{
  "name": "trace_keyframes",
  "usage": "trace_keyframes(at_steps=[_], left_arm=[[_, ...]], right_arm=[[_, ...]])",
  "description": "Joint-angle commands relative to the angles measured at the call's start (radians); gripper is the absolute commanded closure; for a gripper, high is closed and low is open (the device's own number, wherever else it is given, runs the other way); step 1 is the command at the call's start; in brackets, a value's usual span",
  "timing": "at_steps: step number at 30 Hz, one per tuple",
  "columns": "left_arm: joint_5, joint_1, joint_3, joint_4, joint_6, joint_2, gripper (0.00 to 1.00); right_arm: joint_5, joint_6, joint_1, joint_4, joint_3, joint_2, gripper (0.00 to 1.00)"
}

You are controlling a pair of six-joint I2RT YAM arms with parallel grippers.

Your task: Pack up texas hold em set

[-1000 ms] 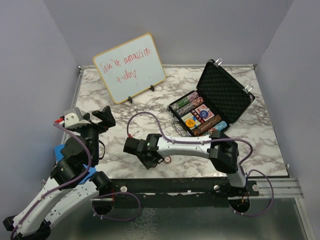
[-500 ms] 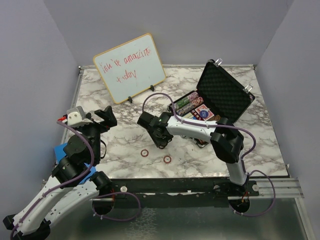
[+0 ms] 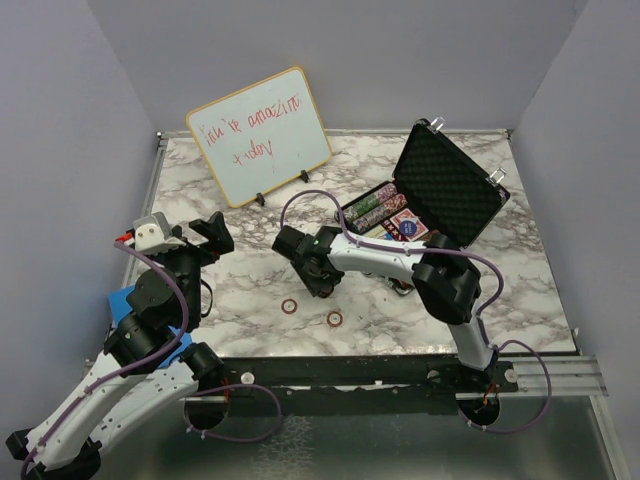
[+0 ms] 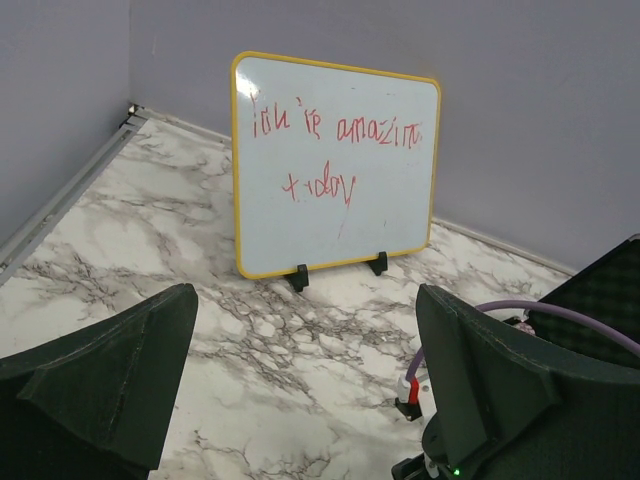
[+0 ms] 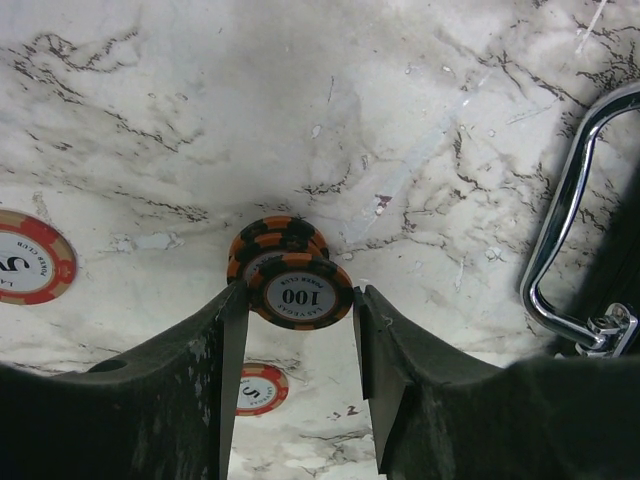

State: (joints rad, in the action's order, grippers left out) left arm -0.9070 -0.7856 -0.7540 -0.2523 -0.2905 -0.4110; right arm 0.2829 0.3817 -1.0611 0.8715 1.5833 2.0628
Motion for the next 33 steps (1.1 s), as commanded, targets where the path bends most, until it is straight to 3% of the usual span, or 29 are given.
trace_keyframes(at_steps=[1, 8, 19, 33], left_arm=[[-0.015, -0.003, 0.008, -0.007, 0.009, -0.008, 0.01], [-0.015, -0.002, 0.007, -0.008, 0.010, -0.012, 0.01], [-0.012, -0.002, 0.008, -0.007, 0.010, -0.011, 0.01], [-0.012, -0.003, 0.008, -0.008, 0.013, -0.008, 0.01]], right_arm=[[-0.022, -0.026, 0.004, -0.033, 0.026, 0.030, 0.51], [-0.026, -0.036, 0.009, -0.048, 0.033, 0.036, 0.50], [-0.073, -0.032, 0.010, -0.069, 0.004, -0.010, 0.34], [-0.048, -0.005, 0.013, -0.093, -0.010, 0.004, 0.36]])
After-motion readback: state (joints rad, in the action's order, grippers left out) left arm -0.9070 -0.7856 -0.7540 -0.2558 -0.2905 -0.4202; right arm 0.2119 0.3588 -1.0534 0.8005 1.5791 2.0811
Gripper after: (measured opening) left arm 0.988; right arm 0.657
